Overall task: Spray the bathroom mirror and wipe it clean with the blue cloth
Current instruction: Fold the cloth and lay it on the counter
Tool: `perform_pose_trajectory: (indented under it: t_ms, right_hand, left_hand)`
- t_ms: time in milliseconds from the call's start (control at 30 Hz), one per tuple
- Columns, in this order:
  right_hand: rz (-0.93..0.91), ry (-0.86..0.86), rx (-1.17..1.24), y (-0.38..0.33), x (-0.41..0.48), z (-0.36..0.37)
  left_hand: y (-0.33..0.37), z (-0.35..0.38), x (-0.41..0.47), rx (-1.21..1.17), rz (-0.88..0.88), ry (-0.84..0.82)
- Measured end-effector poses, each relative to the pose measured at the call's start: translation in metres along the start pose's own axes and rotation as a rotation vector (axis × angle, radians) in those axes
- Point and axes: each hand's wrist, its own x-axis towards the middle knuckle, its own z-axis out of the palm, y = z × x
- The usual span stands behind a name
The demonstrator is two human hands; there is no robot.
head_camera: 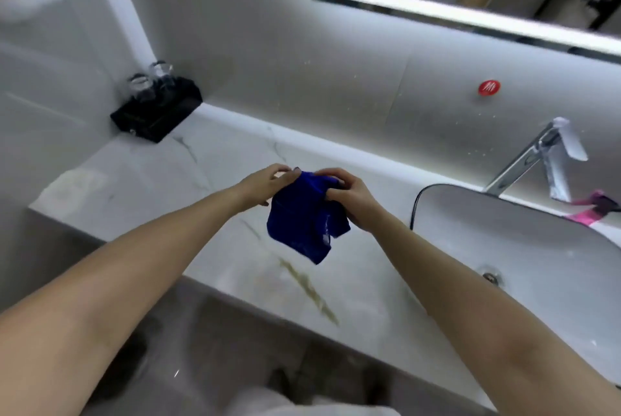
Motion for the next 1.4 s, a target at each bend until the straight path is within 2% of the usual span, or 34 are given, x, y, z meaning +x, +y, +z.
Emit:
perform_pose_trajectory:
  t_ms: [100,200,267,433,633,833,1000,1233,1300,1400]
  right_hand:
    - [-0.035,-0.007,-0.186,0.015,-0.004,0.026]
    - [0.027,-0.039,-0.280,0.027,-0.007,0.037]
    - [0.067,-0.023,-0.353,0.034,-0.010,0.038]
    - [0.155,0.067,-0.386,0.038,-0.012,0.027]
    - [-0.012,0.316,-0.364,0.003,0.008,0.005]
    - [-0.217,0.448,-0.387,-0.039,0.020,0.008]
    - [-0.372,0.452,-0.440,-0.078,0.029,0.008]
    - [-0.509,0.385,-0.629,-0.131,0.035,0.002]
    - [-0.486,0.289,-0.649,-0.135,0.029,0.002]
    - [-0.374,0.118,-0.705,-0.115,0.024,0.005]
  left_hand:
    - [-0.013,0.007,-0.007,-0.017,-0.062,-0.099]
    - [-0.032,0.015,-0.005,-0.058,-0.089,-0.052]
    - [-0.044,0.016,-0.004,-0.062,-0.094,-0.079]
    - [-0.060,0.016,-0.003,0.103,-0.049,-0.160]
    - [-0.054,0.013,-0.007,0.227,-0.017,-0.140]
    - [-0.029,-0.013,-0.003,0.369,0.046,0.033]
    - [-0.004,-0.036,0.005,0.342,0.100,0.185]
    - [0.024,-0.047,0.017,0.235,0.167,0.223]
    - [0.022,-0.042,0.020,0.178,0.134,0.200]
    - [0.002,-0.027,0.022,0.181,0.049,0.054]
